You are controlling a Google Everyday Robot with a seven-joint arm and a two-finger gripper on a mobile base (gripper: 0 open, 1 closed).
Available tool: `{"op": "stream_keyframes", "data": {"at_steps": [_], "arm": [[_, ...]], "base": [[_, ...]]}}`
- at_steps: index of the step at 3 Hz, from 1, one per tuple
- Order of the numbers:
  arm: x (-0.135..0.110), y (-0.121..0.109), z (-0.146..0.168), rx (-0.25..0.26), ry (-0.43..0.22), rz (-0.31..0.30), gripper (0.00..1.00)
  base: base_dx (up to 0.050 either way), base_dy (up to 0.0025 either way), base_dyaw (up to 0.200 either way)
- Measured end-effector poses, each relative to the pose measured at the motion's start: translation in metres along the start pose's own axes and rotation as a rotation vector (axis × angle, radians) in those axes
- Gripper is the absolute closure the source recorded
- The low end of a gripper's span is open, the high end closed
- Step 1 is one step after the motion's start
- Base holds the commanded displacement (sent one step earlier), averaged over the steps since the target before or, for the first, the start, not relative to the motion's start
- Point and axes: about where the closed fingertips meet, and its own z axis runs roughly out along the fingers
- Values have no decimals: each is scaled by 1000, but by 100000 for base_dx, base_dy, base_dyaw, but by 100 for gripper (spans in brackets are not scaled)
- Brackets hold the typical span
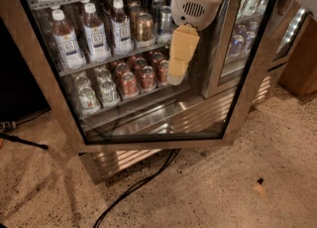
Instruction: Close left fridge door
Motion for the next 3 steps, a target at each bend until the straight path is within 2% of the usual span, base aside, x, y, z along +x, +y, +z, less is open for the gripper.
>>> {"op": "stream_keyframes", "data": {"at_steps": [3], "arm": [[0,0,0,0,0,0,0]], "base": [[4698,0,3]]}}
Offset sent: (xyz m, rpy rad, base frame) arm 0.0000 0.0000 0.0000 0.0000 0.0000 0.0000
